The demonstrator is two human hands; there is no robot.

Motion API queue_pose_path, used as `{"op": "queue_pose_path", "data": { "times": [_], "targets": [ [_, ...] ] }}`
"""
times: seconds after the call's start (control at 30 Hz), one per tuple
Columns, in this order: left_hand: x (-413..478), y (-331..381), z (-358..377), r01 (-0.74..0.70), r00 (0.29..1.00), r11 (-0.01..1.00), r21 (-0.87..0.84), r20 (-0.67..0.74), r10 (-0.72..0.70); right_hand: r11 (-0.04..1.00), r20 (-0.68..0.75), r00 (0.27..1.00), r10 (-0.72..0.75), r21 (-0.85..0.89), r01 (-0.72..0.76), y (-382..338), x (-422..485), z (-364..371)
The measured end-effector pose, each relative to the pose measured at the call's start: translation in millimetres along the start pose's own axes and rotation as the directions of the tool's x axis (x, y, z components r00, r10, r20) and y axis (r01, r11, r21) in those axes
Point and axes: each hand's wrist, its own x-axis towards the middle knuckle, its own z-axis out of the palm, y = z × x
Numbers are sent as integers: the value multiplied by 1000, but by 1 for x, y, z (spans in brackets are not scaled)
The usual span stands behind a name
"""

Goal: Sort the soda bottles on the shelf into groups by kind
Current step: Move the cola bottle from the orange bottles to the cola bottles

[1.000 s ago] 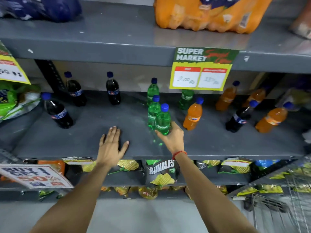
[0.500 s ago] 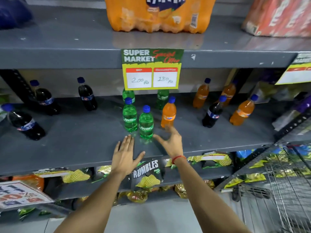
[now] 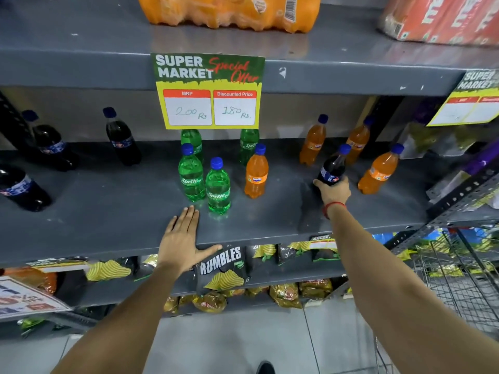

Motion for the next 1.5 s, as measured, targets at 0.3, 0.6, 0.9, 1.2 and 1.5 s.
{"op": "queue_pose_path", "data": {
  "times": [0.3, 0.6, 0.9, 1.2, 1.5],
  "targets": [
    [-2, 2, -2, -11, 1000, 1000, 4, -2, 11, 979, -48, 977, -206, -20, 205, 11, -57, -3],
    [-13, -26, -13, -41, 999, 997, -62, -24, 40, 883, 227, 854, -468, 171, 438, 1, -187, 35],
    [-41, -128, -32, 152, 984, 977, -148, -69, -163, 837, 427, 725, -540, 182, 516, -66, -282, 151],
    [-40, -189, -26, 193, 979, 958, -212, -30, -204, 842, 547, 679, -489, 96, 530, -114, -319, 254],
    [-35, -195, -15, 162, 985, 975, -150, -39, -170, 861, 541, 706, -457, 69, 504, -114, -322, 288]
  ]
}}
